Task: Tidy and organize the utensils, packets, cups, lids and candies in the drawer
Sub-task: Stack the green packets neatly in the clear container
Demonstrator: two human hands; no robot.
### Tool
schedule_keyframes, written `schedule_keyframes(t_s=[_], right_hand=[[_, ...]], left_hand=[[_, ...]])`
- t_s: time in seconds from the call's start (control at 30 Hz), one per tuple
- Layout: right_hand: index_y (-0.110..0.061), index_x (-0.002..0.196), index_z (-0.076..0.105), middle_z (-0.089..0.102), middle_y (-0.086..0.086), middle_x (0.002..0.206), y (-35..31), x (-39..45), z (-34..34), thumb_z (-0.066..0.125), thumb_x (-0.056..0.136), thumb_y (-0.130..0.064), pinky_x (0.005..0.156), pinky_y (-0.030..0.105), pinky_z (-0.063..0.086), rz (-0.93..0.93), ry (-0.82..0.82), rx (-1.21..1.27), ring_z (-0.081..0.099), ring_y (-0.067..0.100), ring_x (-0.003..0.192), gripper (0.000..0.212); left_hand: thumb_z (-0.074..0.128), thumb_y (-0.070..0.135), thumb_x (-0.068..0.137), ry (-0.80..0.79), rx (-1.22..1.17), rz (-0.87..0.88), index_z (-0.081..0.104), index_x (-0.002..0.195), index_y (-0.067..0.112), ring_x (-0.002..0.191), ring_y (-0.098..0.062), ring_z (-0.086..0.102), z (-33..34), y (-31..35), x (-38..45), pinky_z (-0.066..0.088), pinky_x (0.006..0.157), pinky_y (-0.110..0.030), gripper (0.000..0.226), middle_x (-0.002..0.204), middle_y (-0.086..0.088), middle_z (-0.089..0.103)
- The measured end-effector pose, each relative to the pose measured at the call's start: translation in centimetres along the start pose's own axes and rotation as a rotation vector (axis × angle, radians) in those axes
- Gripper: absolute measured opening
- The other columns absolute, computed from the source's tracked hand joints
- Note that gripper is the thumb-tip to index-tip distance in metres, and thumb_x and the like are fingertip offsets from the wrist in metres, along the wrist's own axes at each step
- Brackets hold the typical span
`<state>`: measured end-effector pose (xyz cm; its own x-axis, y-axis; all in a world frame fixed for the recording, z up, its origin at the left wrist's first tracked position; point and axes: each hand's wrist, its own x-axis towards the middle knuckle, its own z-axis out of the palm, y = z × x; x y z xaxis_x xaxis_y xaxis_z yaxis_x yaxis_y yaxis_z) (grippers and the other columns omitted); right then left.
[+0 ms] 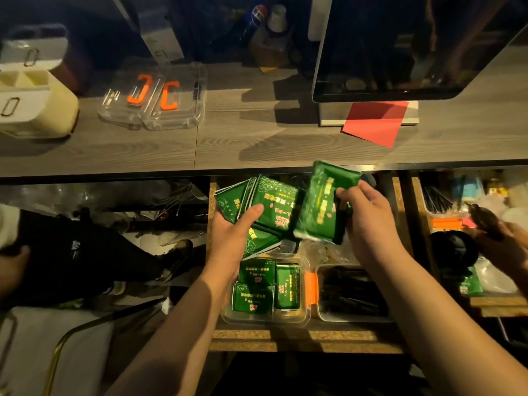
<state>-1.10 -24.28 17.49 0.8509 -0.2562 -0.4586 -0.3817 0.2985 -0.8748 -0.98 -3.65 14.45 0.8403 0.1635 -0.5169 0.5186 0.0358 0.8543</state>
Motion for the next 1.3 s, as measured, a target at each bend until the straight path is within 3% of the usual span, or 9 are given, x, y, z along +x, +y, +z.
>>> schedule_keyframes(t_s=[0.13, 0.3, 0.4, 0.53, 0.63, 0.8, 0.97, 1.13, 1.3], right_hand=[[-0.005, 0.086, 0.064, 0.06, 0.002, 0.075, -1.2, -0.3, 0.1, 0.054, 0.084, -0.009, 0.065, 0.026, 0.044, -0.097, -0.202, -0.263, 0.052, 0.011, 0.07, 0.011], [-0.011, 0.084, 0.055, 0.06, 0.003, 0.078, -2.8, 0.9, 0.2, 0.055, 0.082, 0.008, 0.073, 0.036, 0.053, -0.078, -0.016, 0.075, 0.059, 0.019, 0.078, 0.02], [-0.009, 0.098, 0.052, 0.061, 0.011, 0.093, -1.9, 0.6, 1.2, 0.054, 0.08, 0.014, 0.071, 0.035, 0.058, -0.009, 0.008, 0.215, 0.063, 0.02, 0.082, 0.03], [-0.012, 0.101, 0.058, 0.068, 0.005, 0.09, 0.0, -0.9, 2.3, 0.064, 0.079, 0.01, 0.071, 0.026, 0.053, -0.032, 0.095, 0.108, 0.064, 0.015, 0.081, 0.032], [0.0, 0.108, 0.059, 0.07, 0.002, 0.091, 1.3, -1.5, 2.9, 0.068, 0.082, -0.006, 0.074, 0.022, 0.051, 0.02, 0.166, 0.055, 0.063, 0.01, 0.082, 0.028], [-0.014, 0.138, 0.047, 0.055, 0.008, 0.141, 2.7, -2.4, 3.8, 0.072, 0.06, -0.048, 0.106, 0.054, 0.044, 0.165, 0.114, 0.008, 0.053, 0.025, 0.128, 0.089], [-0.011, 0.1, 0.059, 0.069, 0.002, 0.086, 2.7, -3.0, 3.8, 0.062, 0.087, -0.005, 0.08, 0.039, 0.051, 0.151, 0.029, 0.269, 0.065, 0.015, 0.082, 0.015], [-0.011, 0.101, 0.058, 0.066, 0.004, 0.084, 2.4, -2.2, 4.0, 0.061, 0.084, 0.007, 0.074, 0.032, 0.053, 0.138, 0.055, 0.495, 0.064, 0.017, 0.081, 0.025], [-0.005, 0.094, 0.069, 0.07, 0.011, 0.088, 1.6, -2.1, 4.1, 0.072, 0.077, -0.022, 0.077, 0.031, 0.055, 0.319, -0.067, 0.573, 0.068, 0.019, 0.081, 0.024]], left_hand=[[0.088, 0.061, 0.051, -0.061, 0.082, -0.016, 0.057, 0.128, 0.022, 0.116, -0.018, 0.065, -0.4, 0.4, 0.4, 0.047, 0.106, -0.047, 0.092, 0.122, 0.003, 0.07], [0.08, 0.02, 0.082, 0.009, 0.063, 0.049, 0.061, 0.11, 0.026, 0.09, 0.004, 0.07, -0.1, 0.1, 0.7, 0.051, 0.085, -0.022, 0.035, 0.101, 0.012, 0.073], [0.076, 0.015, 0.086, 0.057, -0.011, 0.087, 0.058, 0.118, 0.022, 0.088, 0.011, 0.067, 0.4, -0.4, 0.6, 0.049, 0.071, -0.006, 0.037, 0.103, 0.015, 0.071], [0.077, 0.024, 0.084, 0.089, -0.087, 0.074, 0.054, 0.126, 0.024, 0.099, 0.01, 0.064, 1.1, -1.0, 0.3, 0.045, 0.081, -0.013, 0.048, 0.117, 0.013, 0.067], [0.078, 0.03, 0.08, 0.097, -0.131, 0.084, 0.055, 0.119, 0.032, 0.099, 0.011, 0.063, 1.7, -0.9, 0.1, 0.044, 0.083, -0.013, 0.045, 0.114, 0.017, 0.066], [0.083, 0.056, 0.067, 0.097, -0.12, 0.111, 0.058, 0.114, 0.035, 0.102, 0.005, 0.067, 2.3, -0.6, -0.1, 0.047, 0.088, -0.023, 0.057, 0.107, 0.022, 0.072], [0.076, 0.083, 0.05, 0.105, -0.072, 0.138, 0.058, 0.12, 0.031, 0.109, -0.004, 0.066, 2.4, -0.3, -0.3, 0.05, 0.098, -0.034, 0.088, 0.113, 0.016, 0.071], [0.081, 0.058, 0.058, 0.047, -0.041, 0.137, 0.058, 0.124, 0.015, 0.111, -0.016, 0.067, 2.8, 0.4, -0.1, 0.05, 0.104, -0.046, 0.082, 0.117, 0.0, 0.071], [0.08, 0.051, 0.059, 0.005, -0.004, 0.145, 0.06, 0.121, 0.011, 0.102, -0.016, 0.071, 3.4, 0.6, -0.1, 0.055, 0.087, -0.032, 0.076, 0.108, -0.001, 0.074]])
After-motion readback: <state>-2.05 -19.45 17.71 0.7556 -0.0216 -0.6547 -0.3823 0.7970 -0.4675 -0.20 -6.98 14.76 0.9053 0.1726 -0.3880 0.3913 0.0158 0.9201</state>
